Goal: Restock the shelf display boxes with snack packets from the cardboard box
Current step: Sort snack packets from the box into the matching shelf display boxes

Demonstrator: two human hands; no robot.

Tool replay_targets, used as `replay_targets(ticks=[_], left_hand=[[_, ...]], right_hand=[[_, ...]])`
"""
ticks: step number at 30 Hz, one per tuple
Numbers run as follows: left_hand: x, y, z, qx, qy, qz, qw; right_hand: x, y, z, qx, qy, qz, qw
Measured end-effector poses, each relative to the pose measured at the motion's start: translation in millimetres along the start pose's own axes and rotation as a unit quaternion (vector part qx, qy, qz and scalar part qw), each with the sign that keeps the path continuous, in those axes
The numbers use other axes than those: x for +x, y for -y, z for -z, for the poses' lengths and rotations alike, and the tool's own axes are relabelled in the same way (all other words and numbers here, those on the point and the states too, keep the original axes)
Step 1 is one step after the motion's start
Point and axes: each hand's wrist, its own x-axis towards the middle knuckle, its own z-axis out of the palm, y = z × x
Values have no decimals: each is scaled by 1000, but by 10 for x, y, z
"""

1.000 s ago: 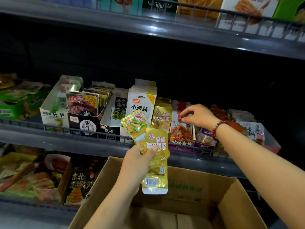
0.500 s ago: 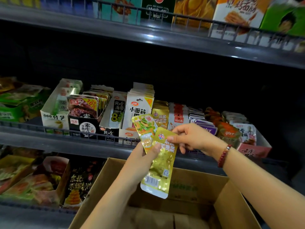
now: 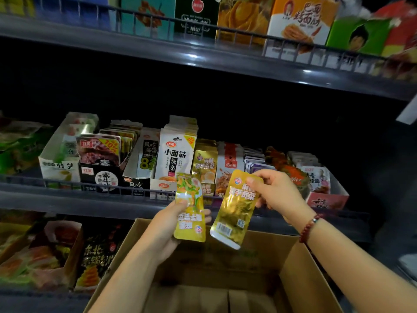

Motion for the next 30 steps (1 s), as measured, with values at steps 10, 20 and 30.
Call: replay_targets(ticks=[10,20,30], left_hand=[[-106,-14,-151,-42,43,54,997],[-76,43,-216,-54,-14,-26,998],[-44,87,-212,13,-7,-128,992]], right_hand=[[-392,100,-314,4,-15,157,987],[-511,17,-533,-41,90,157,983],[-289,101,-518,154,176,-66,970]])
